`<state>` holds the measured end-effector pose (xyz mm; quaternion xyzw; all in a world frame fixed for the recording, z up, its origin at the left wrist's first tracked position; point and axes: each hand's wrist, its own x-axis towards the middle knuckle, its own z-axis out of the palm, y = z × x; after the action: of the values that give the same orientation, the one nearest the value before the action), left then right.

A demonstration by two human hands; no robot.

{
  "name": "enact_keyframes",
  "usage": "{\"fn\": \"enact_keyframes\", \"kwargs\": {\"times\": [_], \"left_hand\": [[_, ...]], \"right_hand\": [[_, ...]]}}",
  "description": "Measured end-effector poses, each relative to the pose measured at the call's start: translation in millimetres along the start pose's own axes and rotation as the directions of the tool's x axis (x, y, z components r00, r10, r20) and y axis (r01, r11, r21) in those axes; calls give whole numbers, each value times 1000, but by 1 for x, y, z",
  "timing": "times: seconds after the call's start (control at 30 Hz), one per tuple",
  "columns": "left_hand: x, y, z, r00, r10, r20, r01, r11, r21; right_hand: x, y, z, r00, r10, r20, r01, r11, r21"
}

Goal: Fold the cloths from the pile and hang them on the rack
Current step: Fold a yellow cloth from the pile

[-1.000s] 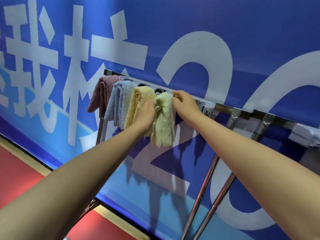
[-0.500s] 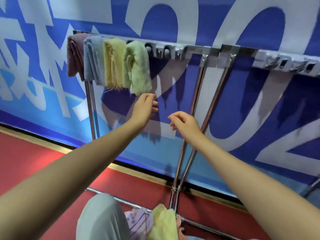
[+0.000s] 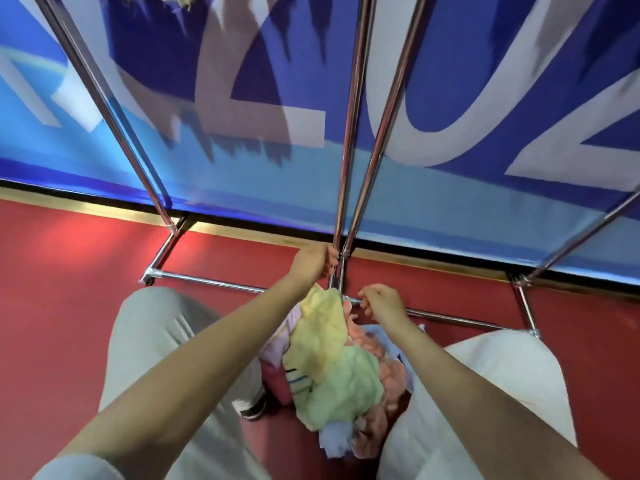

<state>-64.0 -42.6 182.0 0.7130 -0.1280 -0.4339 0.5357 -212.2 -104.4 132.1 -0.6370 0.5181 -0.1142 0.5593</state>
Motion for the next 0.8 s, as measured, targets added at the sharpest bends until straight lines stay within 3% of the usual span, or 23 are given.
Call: {"fn": "enact_keyframes", "kwargs": {"times": [0.17,0.23,0.4,0.6,0.8], "left_hand": [[37,-74,2,979,-201,-2,201,977,67],[54,-102,-1,978,-207,-33,210,964,165],[99,-170,-20,968,-230,-100,249,848,468],[119,-233,-25,940,-306,-148,334,748,574],[127,-289,-17,948,-275,-157,315,771,553]], "right_hand": [[23,73,30,976,212,53,-213,977,20],[32,100,42,962,266,57,-266,964,-6],[56,152,66,947,307,97,-292,945,-145],[89,185,91,926,359,117,-308,897,-316],[113,205,110,895,390,215,-284,872,-399]]}}
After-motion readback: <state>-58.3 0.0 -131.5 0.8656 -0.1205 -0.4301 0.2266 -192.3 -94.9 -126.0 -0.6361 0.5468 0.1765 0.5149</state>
